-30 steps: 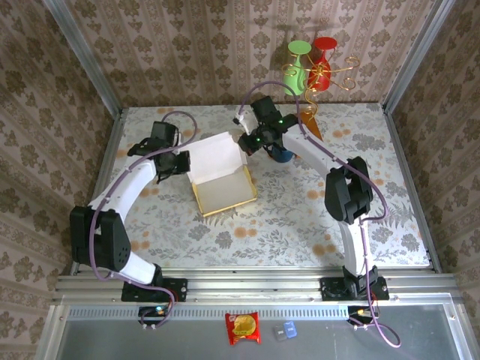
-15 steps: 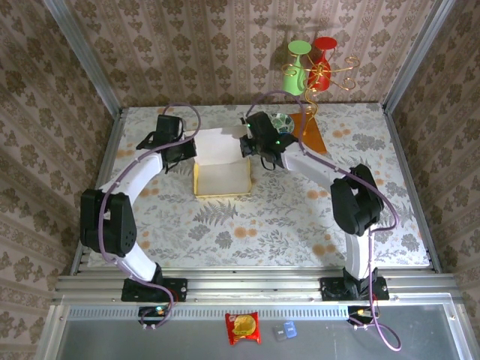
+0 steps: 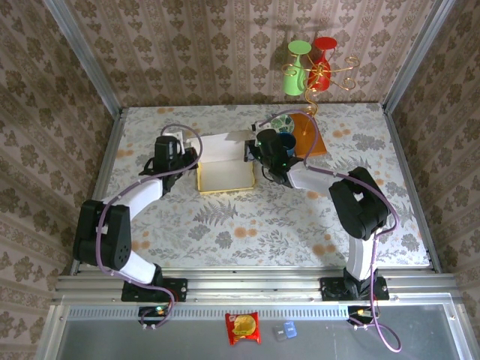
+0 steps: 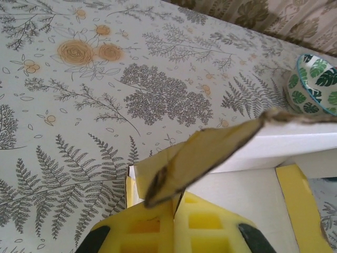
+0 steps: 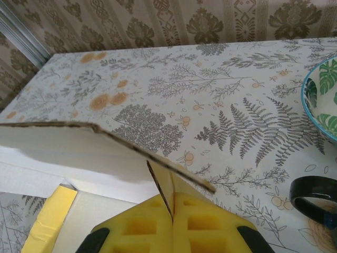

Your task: Fold the paper box

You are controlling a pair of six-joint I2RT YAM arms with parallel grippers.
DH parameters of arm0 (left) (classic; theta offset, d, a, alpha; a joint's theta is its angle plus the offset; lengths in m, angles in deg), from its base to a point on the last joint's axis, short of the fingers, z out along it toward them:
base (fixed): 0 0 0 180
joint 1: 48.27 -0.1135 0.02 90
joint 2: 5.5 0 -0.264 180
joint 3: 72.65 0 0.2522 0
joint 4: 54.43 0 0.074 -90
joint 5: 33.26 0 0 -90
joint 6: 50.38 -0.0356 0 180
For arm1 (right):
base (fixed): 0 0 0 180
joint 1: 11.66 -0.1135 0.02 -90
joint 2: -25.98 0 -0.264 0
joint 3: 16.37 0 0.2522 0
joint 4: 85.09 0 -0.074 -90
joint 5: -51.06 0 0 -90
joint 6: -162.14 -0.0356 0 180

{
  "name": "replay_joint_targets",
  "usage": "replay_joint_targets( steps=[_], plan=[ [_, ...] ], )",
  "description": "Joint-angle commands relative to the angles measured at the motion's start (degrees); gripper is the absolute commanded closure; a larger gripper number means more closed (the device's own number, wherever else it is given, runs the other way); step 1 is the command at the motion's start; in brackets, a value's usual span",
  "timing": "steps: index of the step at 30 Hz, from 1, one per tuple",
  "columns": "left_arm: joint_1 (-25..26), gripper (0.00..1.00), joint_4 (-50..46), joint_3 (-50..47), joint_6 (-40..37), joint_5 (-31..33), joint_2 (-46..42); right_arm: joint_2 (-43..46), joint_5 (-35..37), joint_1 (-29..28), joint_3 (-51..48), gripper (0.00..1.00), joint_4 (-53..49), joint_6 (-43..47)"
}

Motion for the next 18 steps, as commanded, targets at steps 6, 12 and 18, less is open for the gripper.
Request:
replay_joint_targets(
  steps=[6, 12, 18],
  plan=[
    [2.05, 1.0, 12.2, -9.43, 1.2, -0.22, -4.39, 5.94, 3.23, -1.05, -7.62, 1.0, 8.79, -3.11],
    [6.09, 1.0, 16.87, -16.66, 1.21, 4.94, -7.83, 9.64, 5.94, -3.75, -13.82, 0.95, 8.42, -1.72],
    [9.08, 1.0, 17.26, -20.23, 0.8, 8.78, -9.14, 13.08, 8.99, -5.45, -18.1, 0.87, 5.86, -1.2]
  ],
)
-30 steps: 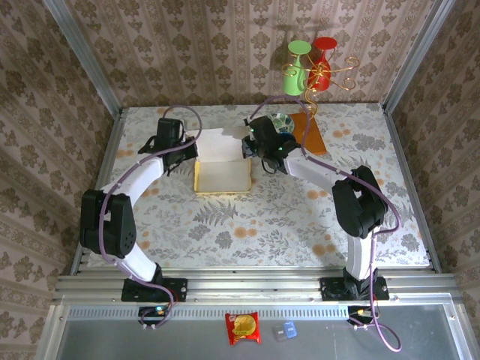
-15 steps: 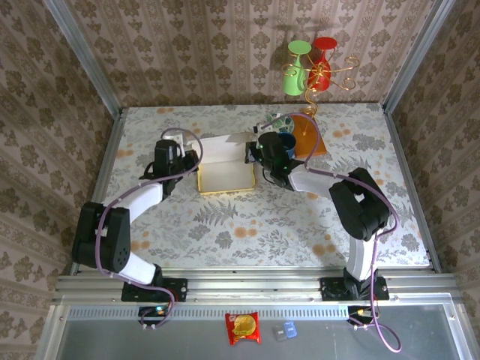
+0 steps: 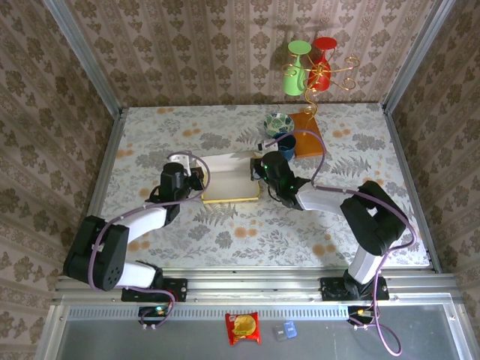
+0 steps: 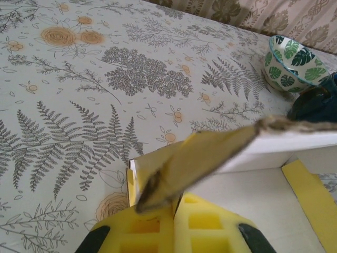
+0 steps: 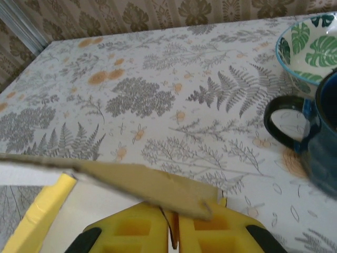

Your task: Fold the paper box

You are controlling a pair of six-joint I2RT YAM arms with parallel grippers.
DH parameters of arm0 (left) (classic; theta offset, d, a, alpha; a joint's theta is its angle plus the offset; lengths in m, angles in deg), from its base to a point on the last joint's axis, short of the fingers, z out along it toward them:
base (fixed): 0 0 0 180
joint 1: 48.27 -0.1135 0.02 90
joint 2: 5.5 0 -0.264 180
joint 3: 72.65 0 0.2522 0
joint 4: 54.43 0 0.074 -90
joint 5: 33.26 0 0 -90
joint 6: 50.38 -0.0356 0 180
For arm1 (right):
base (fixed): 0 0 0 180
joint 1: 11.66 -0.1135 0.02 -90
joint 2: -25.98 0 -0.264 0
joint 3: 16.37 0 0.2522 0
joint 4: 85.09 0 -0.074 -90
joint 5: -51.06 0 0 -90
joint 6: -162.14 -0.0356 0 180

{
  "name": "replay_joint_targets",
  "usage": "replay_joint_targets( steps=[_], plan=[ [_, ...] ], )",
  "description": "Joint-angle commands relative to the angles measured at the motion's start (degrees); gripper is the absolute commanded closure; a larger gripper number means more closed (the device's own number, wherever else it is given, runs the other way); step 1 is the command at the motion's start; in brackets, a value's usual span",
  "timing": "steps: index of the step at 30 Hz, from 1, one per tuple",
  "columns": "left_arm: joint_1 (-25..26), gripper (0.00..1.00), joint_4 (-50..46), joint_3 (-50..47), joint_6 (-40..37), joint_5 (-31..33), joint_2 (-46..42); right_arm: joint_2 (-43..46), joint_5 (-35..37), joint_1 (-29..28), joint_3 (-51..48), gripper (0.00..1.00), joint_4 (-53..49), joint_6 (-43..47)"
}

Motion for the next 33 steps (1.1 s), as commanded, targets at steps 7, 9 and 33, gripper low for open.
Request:
replay_joint_targets(
  steps=[7, 9, 33],
  plan=[
    [7.31, 1.0, -4.45, -2.32, -3.43, 12.44, -3.86, 8.05, 0.06, -1.22, -1.25, 0.74, -10.55, -3.72],
    [8.48, 1.0, -5.52, -1.86, -4.86, 14.8, -4.05, 8.96, -0.92, -1.22, 0.2, 0.66, -16.13, -6.06],
    [10.79, 1.0, -6.28, 1.71, -12.79, 20.32, -2.75, 26.52, -17.81, 0.88, 13.9, 0.2, -61.37, -27.59]
  ],
)
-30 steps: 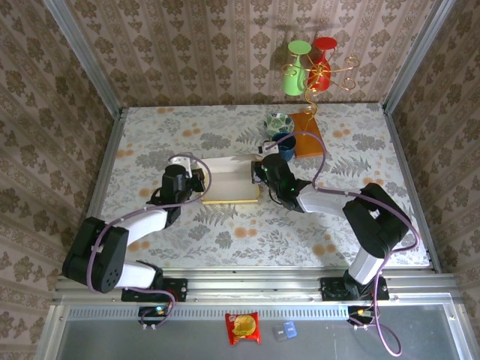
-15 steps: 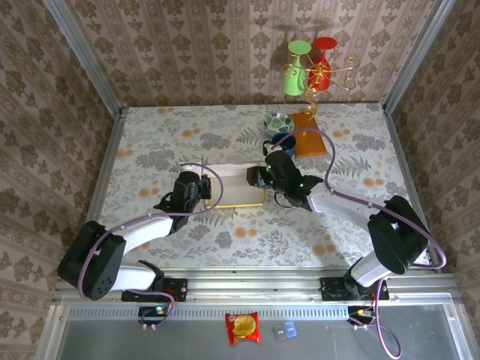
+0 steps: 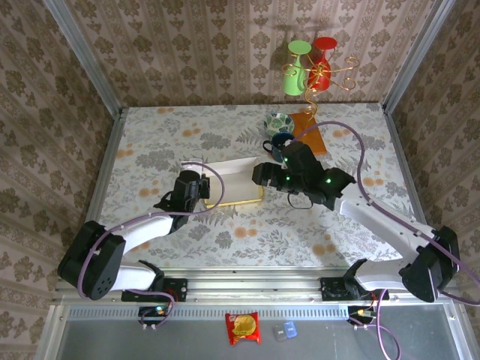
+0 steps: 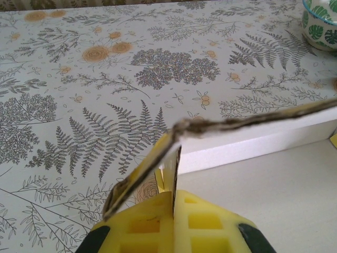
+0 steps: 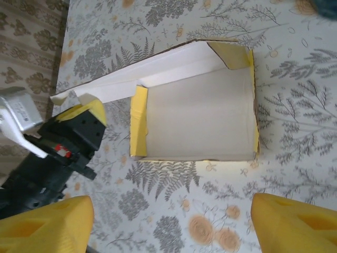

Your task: Fold the paper box

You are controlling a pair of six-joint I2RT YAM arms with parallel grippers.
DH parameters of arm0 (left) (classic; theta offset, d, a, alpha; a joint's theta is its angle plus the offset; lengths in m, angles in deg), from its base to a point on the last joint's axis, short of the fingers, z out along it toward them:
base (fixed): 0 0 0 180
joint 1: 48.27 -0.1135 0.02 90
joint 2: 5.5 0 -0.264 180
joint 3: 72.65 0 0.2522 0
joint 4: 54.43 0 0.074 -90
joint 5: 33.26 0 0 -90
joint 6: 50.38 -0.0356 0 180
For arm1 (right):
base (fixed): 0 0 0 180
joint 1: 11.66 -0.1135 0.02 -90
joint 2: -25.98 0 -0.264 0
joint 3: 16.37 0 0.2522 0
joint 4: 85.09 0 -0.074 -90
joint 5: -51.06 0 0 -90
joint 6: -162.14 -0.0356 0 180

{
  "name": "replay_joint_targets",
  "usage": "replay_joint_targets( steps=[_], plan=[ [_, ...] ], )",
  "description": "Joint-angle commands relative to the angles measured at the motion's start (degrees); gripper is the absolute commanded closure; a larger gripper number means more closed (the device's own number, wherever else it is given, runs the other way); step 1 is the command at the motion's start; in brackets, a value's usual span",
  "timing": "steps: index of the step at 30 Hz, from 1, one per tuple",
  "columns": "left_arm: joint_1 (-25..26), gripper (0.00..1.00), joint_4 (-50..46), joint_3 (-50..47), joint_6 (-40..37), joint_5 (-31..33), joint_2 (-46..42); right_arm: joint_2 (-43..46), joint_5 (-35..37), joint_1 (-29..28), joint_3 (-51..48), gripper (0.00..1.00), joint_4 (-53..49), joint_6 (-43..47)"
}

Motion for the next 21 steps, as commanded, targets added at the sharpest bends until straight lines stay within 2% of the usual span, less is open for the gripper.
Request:
replay_joint_targets(
  steps=[1, 4, 7, 14, 21],
  plan=[
    [0.28, 1.0, 0.41, 1.86, -2.4, 0.08, 0.64, 0.88, -1.96, 2.9, 3.46, 0.2, -8.42, -4.43],
    [0.28, 1.0, 1.35, 1.84, -3.12, -0.64, 1.29, -3.79, -6.91, 9.06, 8.04, 0.23, -9.22, -5.51],
    [0.2, 1.0, 2.53, 1.98, -3.97, -1.42, 2.12, -12.32, -10.22, 12.46, 14.93, 0.27, -10.77, -5.24],
    [-0.68, 1.0, 4.75, 2.84, -6.07, -3.34, 4.81, -29.95, -12.59, 13.89, 32.4, 0.35, -18.0, -5.28],
    [-1.97, 1.0, 5.16, 3.59, -6.4, -5.6, 6.19, -39.08, -13.3, 13.81, 38.5, 0.41, -23.11, -4.12]
  ],
)
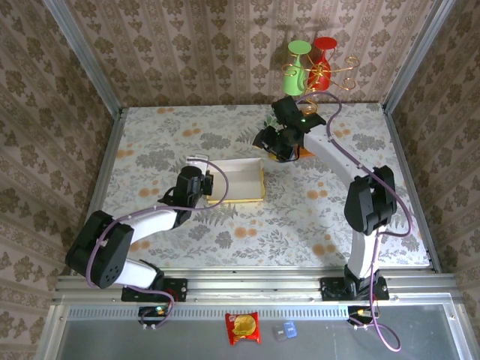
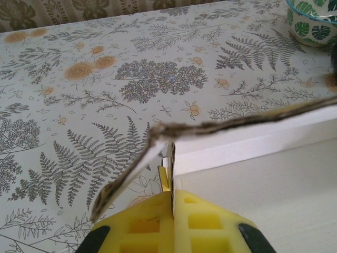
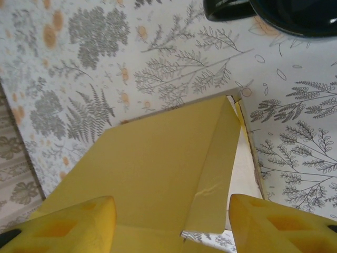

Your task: Fold the paper box

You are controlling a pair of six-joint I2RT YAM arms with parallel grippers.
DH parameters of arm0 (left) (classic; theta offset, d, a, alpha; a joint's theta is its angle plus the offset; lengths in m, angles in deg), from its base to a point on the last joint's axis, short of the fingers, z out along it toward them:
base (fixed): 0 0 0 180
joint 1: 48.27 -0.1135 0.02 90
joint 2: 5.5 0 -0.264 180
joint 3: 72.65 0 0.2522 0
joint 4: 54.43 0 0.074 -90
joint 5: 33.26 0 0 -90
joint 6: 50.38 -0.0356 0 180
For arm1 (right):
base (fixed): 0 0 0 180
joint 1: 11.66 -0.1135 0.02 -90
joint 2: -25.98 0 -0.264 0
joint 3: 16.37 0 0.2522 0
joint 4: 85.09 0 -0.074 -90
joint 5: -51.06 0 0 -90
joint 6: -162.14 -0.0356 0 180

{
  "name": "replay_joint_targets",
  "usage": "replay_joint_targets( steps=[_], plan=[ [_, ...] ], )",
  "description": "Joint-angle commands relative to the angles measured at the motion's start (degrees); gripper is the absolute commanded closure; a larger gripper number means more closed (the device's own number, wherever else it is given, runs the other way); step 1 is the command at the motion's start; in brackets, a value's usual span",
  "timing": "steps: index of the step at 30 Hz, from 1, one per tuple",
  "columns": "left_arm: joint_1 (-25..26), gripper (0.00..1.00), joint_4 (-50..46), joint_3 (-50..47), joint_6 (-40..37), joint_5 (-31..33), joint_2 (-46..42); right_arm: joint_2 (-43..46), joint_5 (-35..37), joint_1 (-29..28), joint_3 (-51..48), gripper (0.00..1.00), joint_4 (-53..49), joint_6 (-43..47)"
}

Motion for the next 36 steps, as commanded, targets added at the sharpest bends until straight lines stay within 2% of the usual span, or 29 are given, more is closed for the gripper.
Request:
replay_joint_targets(
  steps=[1, 10, 16, 23, 26, 32, 34, 36],
  plan=[
    [-0.93, 1.0, 0.94, 1.28, -1.11, -2.59, 0.88, -2.6, -1.64, -0.03, 2.29, 0.41, -6.03, 1.26],
    [-2.21, 1.0, 1.68, 1.25, 1.6, -6.63, 2.34, -3.12, -5.68, -0.58, -2.99, 0.6, -0.84, -1.01],
    [-2.39, 1.0, 1.34, 1.37, 4.54, -8.84, 3.25, -0.97, -7.51, -0.85, -8.9, 0.66, 5.52, -5.07],
    [-2.39, 0.99, -1.05, 0.91, 7.58, -9.0, 1.43, 0.23, -5.35, -1.39, -12.21, 0.72, 7.58, -4.51],
    [-2.39, 0.87, -4.1, 0.92, 10.08, -9.54, -1.46, 0.76, -4.95, -1.39, -13.74, 0.72, 8.38, -4.43],
    [-2.23, 0.48, -16.8, 1.5, 18.22, -13.32, -10.73, 0.7, -4.8, -1.58, -14.61, 0.73, 8.65, -3.82],
    [-2.16, 0.38, -21.45, 1.54, 21.43, -14.8, -14.38, 0.72, -4.77, -1.66, -14.7, 0.73, 8.59, -3.56],
    [-2.51, 0.35, -25.84, 1.98, 23.93, -16.61, -17.84, 0.67, -4.71, -1.7, -14.69, 0.73, 8.37, -3.3]
  ],
)
